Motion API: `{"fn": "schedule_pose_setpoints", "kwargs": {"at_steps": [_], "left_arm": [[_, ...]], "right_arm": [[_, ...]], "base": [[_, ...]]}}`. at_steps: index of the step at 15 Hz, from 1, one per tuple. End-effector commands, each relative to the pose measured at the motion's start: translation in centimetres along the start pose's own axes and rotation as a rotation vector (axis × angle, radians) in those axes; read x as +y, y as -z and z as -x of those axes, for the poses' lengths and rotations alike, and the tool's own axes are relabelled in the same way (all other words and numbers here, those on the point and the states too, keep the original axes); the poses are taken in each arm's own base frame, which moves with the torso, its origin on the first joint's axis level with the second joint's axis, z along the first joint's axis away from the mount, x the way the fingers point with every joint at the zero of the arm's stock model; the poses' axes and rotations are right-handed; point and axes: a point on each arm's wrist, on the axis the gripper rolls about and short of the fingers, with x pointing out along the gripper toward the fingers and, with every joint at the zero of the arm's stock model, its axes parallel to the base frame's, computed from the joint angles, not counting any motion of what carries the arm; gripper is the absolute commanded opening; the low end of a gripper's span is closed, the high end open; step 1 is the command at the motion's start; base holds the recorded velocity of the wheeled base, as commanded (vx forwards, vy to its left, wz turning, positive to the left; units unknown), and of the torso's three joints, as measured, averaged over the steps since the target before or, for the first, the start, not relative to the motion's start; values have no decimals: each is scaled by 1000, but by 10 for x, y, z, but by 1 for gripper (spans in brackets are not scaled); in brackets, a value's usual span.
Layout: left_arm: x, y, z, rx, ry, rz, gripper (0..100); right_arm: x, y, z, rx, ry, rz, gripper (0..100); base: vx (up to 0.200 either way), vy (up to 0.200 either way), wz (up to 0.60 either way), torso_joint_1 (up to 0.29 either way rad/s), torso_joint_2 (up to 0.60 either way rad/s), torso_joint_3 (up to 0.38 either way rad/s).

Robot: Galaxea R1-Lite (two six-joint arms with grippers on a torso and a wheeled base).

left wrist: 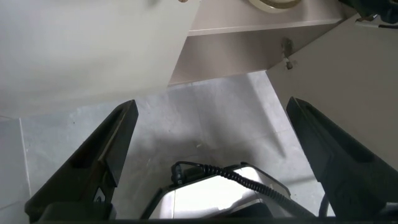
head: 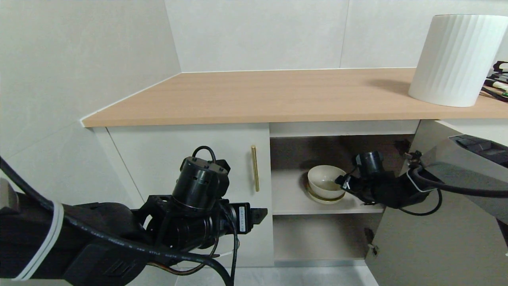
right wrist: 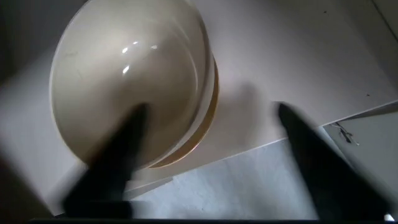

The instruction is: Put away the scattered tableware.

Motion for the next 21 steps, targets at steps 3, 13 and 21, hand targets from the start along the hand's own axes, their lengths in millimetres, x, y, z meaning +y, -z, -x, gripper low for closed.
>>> {"fn": "schedule_pose_setpoints", "kwargs": {"at_steps": [3,13,21], "left_arm": [[4,-11,11,-59,5,26,100],[58,-17,121,-236,-69,23,100],[60,-15,120,-237,-98,-4,100]], "right_arm": [[3,-4,30,20,-19,12,100],[-19,6,281,220,-330,355,100],[-34,18,312,195,-324,398,100]], "base": [[0,0,0,0,0,0],[0,0,0,0,0,0],[-50,0,0,0,0,1]]}}
